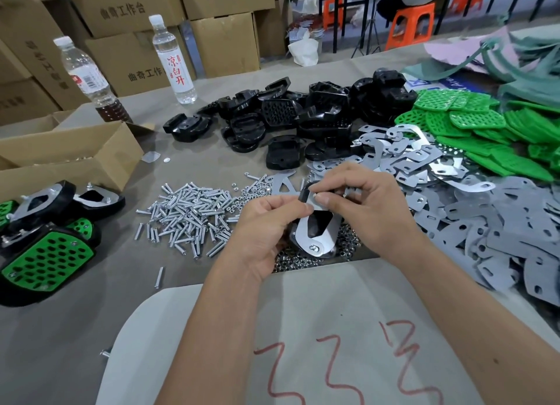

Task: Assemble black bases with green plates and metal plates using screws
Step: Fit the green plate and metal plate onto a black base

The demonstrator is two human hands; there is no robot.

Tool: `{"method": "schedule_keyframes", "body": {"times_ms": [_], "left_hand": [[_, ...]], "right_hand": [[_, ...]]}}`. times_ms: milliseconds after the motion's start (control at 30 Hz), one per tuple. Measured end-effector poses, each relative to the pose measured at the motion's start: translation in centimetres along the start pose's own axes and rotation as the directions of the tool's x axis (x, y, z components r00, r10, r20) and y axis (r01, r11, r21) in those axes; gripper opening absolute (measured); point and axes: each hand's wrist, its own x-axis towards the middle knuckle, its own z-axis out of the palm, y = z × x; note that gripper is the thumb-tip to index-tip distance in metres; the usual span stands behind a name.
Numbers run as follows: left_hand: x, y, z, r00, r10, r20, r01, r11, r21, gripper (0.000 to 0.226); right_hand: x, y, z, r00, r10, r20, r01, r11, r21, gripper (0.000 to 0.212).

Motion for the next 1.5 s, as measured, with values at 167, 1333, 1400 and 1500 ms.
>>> {"method": "schedule_keyframes", "body": {"times_ms": [167, 1333, 1400, 1500], "left_hand": [[-0.22, 0.10, -0.02, 0.999, 0.010, 0.036, -0.010, 1.000, -0.006, 0.016], [-0.11, 0.36, 0.06, 0.999, -0.033, -0.034, 0.031, 0.998, -0.046, 0.006], [-0.14, 0.28, 0.07, 0.999, -0.021, -0.026, 0.020, 0.999, -0.039, 0.007], [-0.14, 0.20, 0.20, 0.999, -0.019, -0.026, 0.018, 0.999, -0.033, 0.008]], "right_hand": [[-0.25, 0.03, 0.12, 0.999, 0.015, -0.043, -0.015, 1.000, -0.009, 0.013], [-0.45, 0.34, -0.22, 0.999, -0.029, -0.015, 0.030, 1.000, 0.010, 0.015], [-0.54, 0.43, 0.01, 0.999, -0.029, 0.024, 0.030, 0.999, -0.041, 0.018], [-0.32, 0.43, -0.26, 1.000, 0.010, -0.011, -0.009, 0.996, 0.086, 0.016]]}}
